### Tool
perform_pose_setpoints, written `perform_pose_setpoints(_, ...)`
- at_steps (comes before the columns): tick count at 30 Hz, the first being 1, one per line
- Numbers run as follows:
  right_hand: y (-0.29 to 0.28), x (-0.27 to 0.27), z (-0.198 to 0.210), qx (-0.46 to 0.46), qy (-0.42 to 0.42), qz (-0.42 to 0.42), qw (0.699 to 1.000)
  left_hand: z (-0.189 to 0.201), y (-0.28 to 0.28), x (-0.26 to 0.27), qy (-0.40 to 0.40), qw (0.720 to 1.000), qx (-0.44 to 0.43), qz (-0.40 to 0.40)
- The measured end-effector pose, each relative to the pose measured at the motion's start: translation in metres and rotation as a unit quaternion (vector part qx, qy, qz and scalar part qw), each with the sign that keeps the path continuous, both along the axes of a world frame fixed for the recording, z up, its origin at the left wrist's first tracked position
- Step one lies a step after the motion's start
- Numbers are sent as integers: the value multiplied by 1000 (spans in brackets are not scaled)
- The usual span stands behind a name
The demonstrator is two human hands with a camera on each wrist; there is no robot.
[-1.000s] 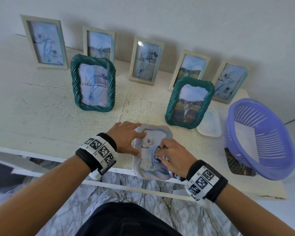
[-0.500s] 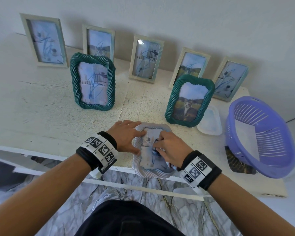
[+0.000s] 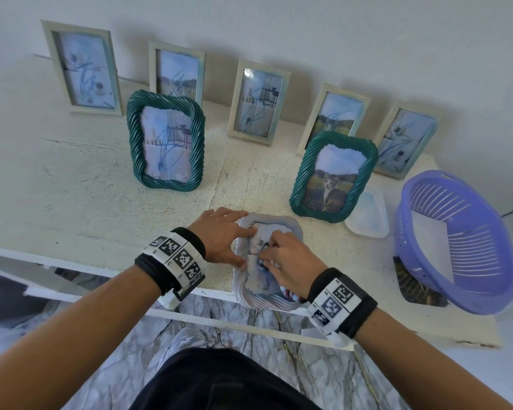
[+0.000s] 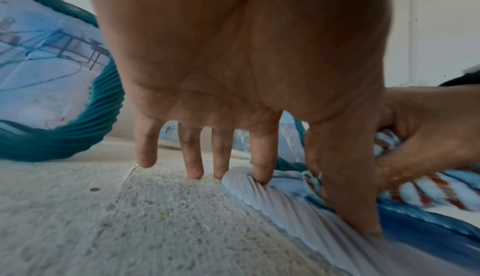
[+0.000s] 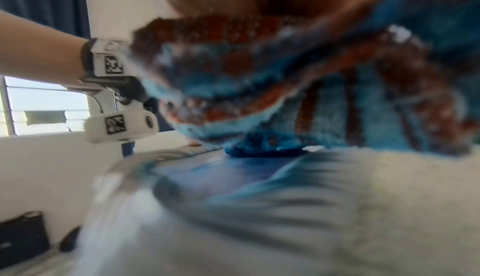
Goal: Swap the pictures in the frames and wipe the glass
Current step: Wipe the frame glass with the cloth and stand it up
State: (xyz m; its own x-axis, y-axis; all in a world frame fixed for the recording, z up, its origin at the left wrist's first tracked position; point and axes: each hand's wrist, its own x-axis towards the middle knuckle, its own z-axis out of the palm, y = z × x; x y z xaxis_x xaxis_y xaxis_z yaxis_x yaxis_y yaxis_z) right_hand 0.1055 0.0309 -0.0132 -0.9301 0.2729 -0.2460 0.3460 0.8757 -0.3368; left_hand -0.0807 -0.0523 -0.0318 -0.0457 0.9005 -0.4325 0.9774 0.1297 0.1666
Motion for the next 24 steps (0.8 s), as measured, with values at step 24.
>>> perform_pose_setpoints(24, -11, 23, 2, 31, 0, 47, 998, 0, 0, 0, 3, 1000, -4, 2)
